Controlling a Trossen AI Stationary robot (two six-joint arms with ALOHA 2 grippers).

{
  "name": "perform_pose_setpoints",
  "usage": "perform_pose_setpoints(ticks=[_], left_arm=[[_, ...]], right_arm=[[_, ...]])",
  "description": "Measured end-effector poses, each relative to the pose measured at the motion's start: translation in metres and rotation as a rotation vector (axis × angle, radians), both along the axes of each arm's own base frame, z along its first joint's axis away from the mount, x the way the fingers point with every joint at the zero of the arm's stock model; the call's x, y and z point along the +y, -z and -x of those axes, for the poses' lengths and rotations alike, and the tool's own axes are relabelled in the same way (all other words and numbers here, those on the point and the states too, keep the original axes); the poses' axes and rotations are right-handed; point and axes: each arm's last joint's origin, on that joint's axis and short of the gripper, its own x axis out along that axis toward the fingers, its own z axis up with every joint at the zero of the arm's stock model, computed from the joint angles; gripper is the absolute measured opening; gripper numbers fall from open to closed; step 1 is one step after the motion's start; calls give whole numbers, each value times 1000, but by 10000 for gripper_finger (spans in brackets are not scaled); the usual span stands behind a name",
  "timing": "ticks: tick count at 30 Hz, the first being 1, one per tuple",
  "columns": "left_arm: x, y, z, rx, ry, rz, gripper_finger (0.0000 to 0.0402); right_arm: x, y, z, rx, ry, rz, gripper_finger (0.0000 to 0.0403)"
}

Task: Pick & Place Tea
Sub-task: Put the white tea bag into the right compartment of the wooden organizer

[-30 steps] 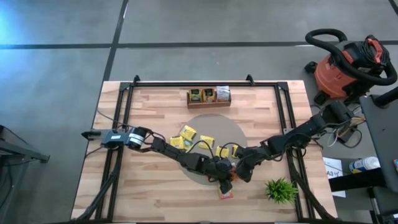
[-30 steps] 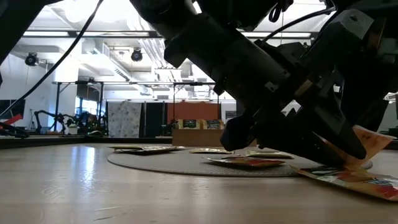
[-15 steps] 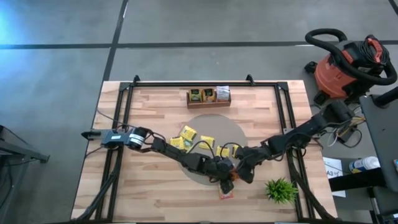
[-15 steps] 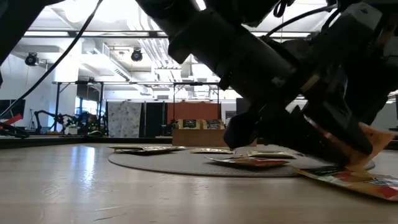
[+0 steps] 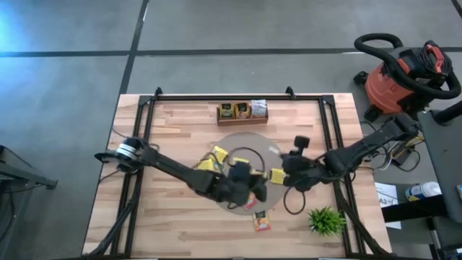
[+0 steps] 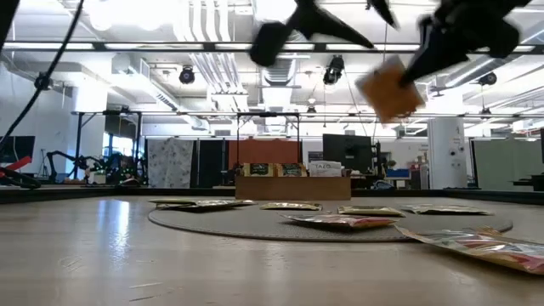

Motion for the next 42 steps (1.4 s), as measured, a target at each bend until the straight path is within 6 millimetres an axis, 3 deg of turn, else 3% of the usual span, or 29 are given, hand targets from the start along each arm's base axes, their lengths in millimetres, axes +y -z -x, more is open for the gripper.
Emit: perform_pose_setpoints(ticks=[3,6,9,12,14,19,23,32,42], left_arm=[[19,-16,17,-81,-112,69,117],[45,-24,32,-186,-194,117,117],[76,-32,47,-346,-183,186,117],[110,-28,57,-509,-105,268,117],[131,-14,62,-564,-102,313,117],[165,9,69,-565,-81,415,117],[176,18,69,-540,-85,434,117],[200,12,69,-510,-52,369,117],[208,20,72,-475,-59,391,117]], right_arm=[[3,-11,-5,49,-35,340,8],[6,-9,-11,178,-50,659,8],[1,-2,-19,294,-29,815,8],[-8,6,-27,383,-21,839,8],[-16,11,-33,444,-10,858,8],[-38,18,-46,531,41,844,8],[-49,18,-58,556,83,827,8],[-63,24,-97,635,75,769,8],[-64,7,-119,587,107,756,8]])
